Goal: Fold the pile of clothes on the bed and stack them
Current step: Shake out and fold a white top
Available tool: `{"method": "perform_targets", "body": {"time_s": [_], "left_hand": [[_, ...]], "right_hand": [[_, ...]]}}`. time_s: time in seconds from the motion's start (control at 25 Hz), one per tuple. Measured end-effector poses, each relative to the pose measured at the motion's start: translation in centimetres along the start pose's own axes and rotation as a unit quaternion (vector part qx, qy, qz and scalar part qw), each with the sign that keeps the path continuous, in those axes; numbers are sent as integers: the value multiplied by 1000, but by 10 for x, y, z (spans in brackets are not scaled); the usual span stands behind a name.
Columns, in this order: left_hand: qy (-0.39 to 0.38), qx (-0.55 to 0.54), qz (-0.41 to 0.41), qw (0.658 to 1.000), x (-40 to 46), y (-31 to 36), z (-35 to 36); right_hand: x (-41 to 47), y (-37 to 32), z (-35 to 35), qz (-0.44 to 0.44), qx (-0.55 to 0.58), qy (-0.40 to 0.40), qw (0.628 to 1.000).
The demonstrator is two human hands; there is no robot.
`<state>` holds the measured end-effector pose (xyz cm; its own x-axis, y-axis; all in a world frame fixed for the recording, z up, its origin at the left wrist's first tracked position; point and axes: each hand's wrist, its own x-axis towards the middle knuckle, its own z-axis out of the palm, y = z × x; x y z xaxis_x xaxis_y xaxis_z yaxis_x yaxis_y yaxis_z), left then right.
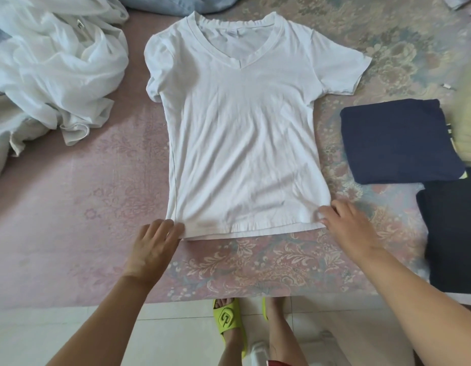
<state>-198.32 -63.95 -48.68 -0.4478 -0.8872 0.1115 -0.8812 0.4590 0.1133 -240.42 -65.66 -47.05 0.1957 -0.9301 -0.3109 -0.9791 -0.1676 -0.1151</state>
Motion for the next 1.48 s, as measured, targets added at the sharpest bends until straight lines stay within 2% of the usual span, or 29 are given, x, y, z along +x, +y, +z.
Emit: {"method": "perform_targets", "body": {"time_s": [0.12,0.24,0.4,0.52,0.68,0.84,0.92,1.0,1.08,1.16,1.24,1.32,1.36,1.48], "left_hand": [[2,-13,-9,1000,1,-5,4],[23,-4,-2,1000,1,-8,7],[47,-15,-10,999,2,-8,1],[34,-2,-12,999,5,-3,6],[24,-11,-34,999,11,-2,6],[-6,-36,-37,999,13,-6,-3],[-26,-54,-73,996,13,-9,-8],[-35,-79,-150,985,10,-12,-12],[-38,-102,-214,971,7,-14,-13],[-64,-120,-233,963,3,-14,-11],[-67,-98,-183,976,1,-14,-11],[-46,-45,-85,994,1,-14,-10],[-39,-24,-46,998,1,-15,-10],[-7,-2,-12,1000,3,-15,-12]], "right_hand": [[0,4,5,-23,-85,-38,995],[-3,4,5,-40,-114,-5,993],[-9,3,8,-29,-42,27,998],[-2,-1,12,41,56,45,997],[2,-4,7,27,79,25,996],[1,5,-7,49,105,-33,993],[-2,9,-12,67,155,-15,985],[-5,11,-21,124,213,44,968],[-12,11,-27,121,209,71,968],[-21,13,-28,96,180,57,977],[-27,14,-27,59,121,14,991],[-26,17,-20,-4,44,-20,999],[-23,21,-17,-36,9,-9,999],[-12,24,-19,-53,-71,-57,994]]}}
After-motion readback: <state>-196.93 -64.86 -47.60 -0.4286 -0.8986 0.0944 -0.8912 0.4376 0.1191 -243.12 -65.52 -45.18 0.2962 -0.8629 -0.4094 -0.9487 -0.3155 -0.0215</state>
